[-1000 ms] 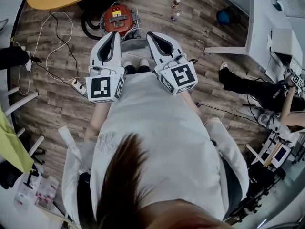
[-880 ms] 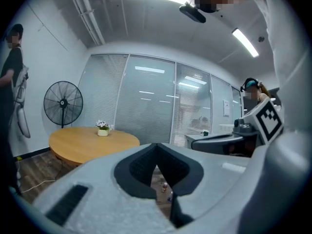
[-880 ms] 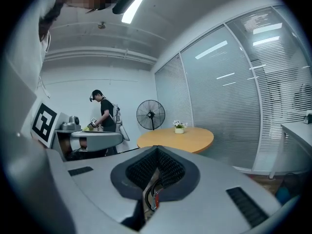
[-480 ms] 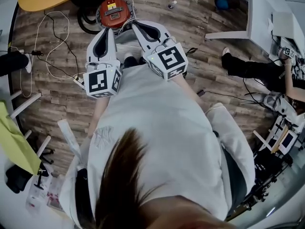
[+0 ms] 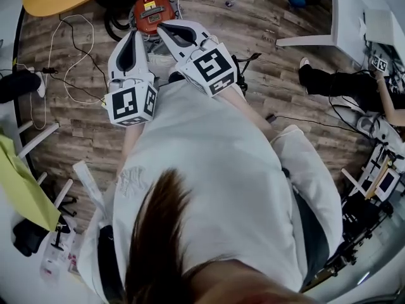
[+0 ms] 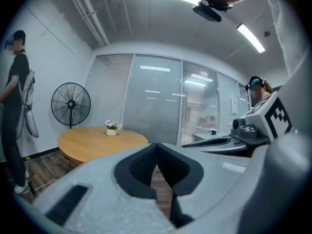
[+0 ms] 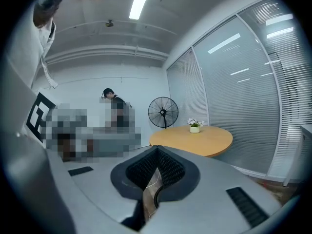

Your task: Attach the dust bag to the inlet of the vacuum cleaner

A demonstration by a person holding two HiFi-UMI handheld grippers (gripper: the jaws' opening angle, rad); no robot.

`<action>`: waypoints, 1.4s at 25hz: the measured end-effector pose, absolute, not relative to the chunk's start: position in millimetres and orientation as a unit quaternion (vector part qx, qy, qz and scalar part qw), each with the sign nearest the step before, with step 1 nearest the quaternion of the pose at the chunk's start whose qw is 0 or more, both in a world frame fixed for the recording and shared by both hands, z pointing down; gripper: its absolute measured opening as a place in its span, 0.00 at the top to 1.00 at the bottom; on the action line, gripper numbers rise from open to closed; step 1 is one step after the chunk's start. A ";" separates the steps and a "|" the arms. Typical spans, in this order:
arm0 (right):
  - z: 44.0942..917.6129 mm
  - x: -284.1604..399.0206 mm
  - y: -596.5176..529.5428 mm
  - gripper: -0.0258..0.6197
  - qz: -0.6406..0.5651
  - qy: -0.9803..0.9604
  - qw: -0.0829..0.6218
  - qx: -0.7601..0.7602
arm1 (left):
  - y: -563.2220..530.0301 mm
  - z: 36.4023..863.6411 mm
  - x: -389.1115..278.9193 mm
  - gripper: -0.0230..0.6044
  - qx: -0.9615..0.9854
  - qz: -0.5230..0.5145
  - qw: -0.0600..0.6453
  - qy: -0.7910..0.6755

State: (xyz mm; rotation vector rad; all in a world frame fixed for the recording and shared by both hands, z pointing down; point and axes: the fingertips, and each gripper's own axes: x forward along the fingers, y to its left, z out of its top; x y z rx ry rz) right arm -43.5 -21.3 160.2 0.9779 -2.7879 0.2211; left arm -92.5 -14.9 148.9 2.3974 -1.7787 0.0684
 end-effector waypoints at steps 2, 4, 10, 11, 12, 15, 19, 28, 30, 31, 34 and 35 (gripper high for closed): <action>160.2 -47.2 -23.5 0.96 0.073 -0.938 0.090 0.327 | -16.6 148.3 -96.0 0.94 0.798 0.023 0.075 -0.597; 161.5 -49.5 -26.1 0.96 0.072 -0.938 0.092 0.326 | -19.3 148.9 -99.6 0.94 0.796 0.022 0.074 -0.600; 165.3 -54.0 -34.2 0.96 0.076 -0.937 0.098 0.327 | -26.6 153.1 -107.8 0.94 0.791 0.021 0.081 -0.605; 166.0 -54.4 -35.5 0.96 0.076 -0.937 0.098 0.328 | -27.6 154.0 -108.0 0.94 0.792 0.022 0.082 -0.605; 166.8 -54.5 -36.7 0.96 0.077 -0.936 0.099 0.328 | -28.5 154.9 -107.7 0.94 0.792 0.024 0.083 -0.604; 168.7 -54.9 -40.6 0.96 0.078 -0.936 0.100 0.330 | -31.4 157.2 -106.4 0.94 0.794 0.027 0.084 -0.601; 170.8 -53.7 -45.6 0.96 0.079 -0.934 0.102 0.334 | -35.7 159.3 -105.9 0.94 0.795 0.028 0.085 -0.600; 172.7 -47.1 -53.7 0.96 0.079 -0.931 0.105 0.341 | -44.1 162.0 -101.9 0.94 0.795 0.026 0.089 -0.599; 173.7 -44.8 -56.1 0.96 0.080 -0.930 0.105 0.344 | -45.8 162.8 -101.3 0.94 0.795 0.026 0.089 -0.600; 173.8 -44.1 -56.1 0.96 0.080 -0.929 0.105 0.345 | -45.2 162.9 -101.5 0.94 0.794 0.026 0.089 -0.600; 173.8 -43.6 -55.2 0.96 0.080 -0.929 0.105 0.346 | -43.1 163.6 -102.8 0.94 0.792 0.025 0.091 -0.604; 173.7 -43.6 -55.1 0.96 0.080 -0.929 0.104 0.346 | -42.9 163.7 -103.3 0.94 0.791 0.024 0.092 -0.605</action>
